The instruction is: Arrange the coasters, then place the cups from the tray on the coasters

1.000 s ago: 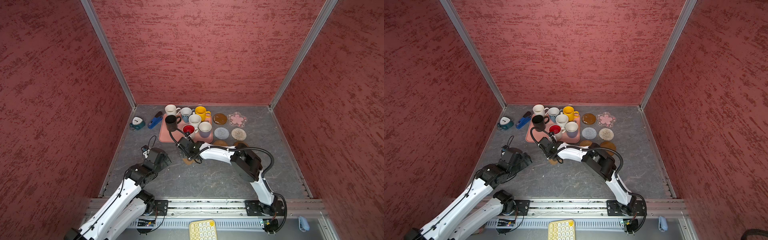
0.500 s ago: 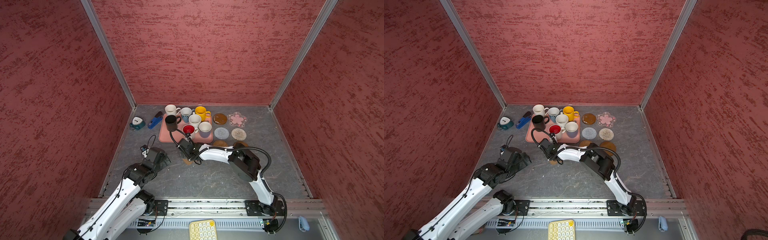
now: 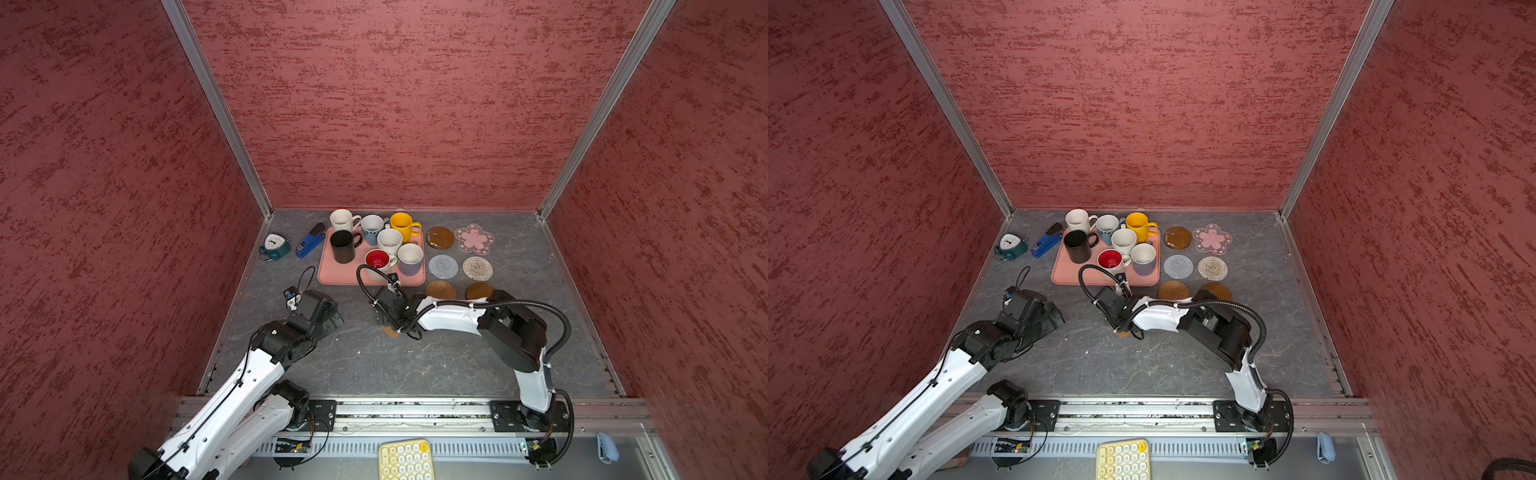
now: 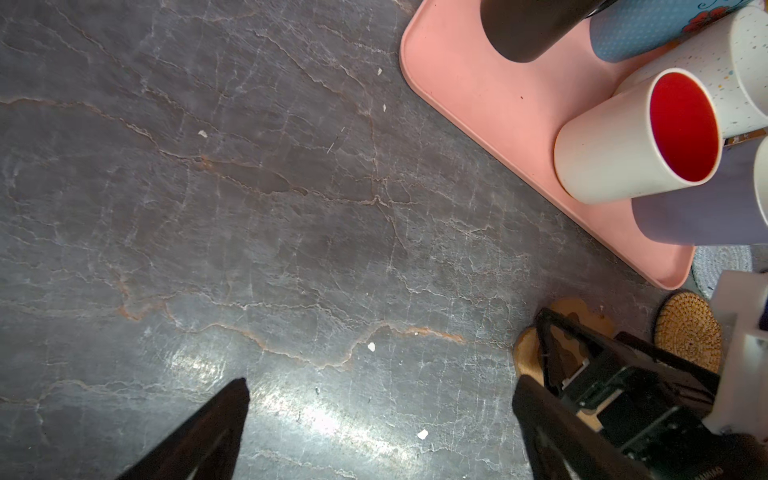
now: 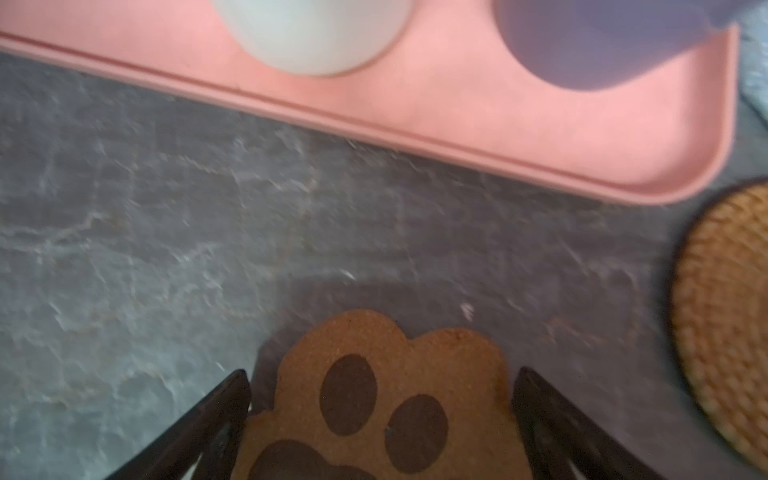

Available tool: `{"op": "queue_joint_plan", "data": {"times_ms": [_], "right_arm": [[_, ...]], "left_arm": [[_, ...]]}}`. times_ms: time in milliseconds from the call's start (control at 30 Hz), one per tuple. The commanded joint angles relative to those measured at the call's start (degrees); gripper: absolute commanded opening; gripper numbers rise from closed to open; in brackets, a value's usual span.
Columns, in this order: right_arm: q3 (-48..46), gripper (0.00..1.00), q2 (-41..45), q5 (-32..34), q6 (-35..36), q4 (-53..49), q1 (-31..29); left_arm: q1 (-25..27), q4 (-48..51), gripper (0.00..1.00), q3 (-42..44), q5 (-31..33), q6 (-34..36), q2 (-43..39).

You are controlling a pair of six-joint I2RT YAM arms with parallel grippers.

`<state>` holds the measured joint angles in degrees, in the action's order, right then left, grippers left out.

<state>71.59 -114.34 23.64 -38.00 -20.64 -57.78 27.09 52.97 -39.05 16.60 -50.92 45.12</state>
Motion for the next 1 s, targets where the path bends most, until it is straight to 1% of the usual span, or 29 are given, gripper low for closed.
{"op": "queue_joint_plan", "data": {"times_ms": [0, 200, 367, 567, 700, 967], "right_arm": [[-4.1, 0.99, 3.9, 1.2, -1.6, -0.2, -0.6], [-10.9, 0.99, 9.5, 0.7, -2.2, 0.2, -0.6], [-15.6, 0.99, 13.9, 1.3, -2.3, 0.0, -0.6], [-19.3, 0.99, 17.3, 3.6, -0.8, -0.7, -0.5], [-21.0, 0.99, 18.7, 5.3, -0.1, -2.1, -0.5], [-25.3, 0.99, 22.9, 4.2, -1.1, -2.7, 0.1]], "left_arm": [[0.4, -1.9, 1.0, -1.2, 0.5, 0.0, 0.7], [1.2, -5.9, 1.0, -1.6, -0.9, 1.1, 3.4], [3.1, -8.8, 1.0, -2.2, -0.8, 0.5, 6.4], [6.5, -10.3, 1.0, -4.0, 0.8, -0.3, 11.1], [7.7, -11.3, 1.0, -4.5, 1.2, -0.9, 13.2], [8.9, -13.6, 1.0, -4.6, 1.2, -1.7, 16.1]]}}
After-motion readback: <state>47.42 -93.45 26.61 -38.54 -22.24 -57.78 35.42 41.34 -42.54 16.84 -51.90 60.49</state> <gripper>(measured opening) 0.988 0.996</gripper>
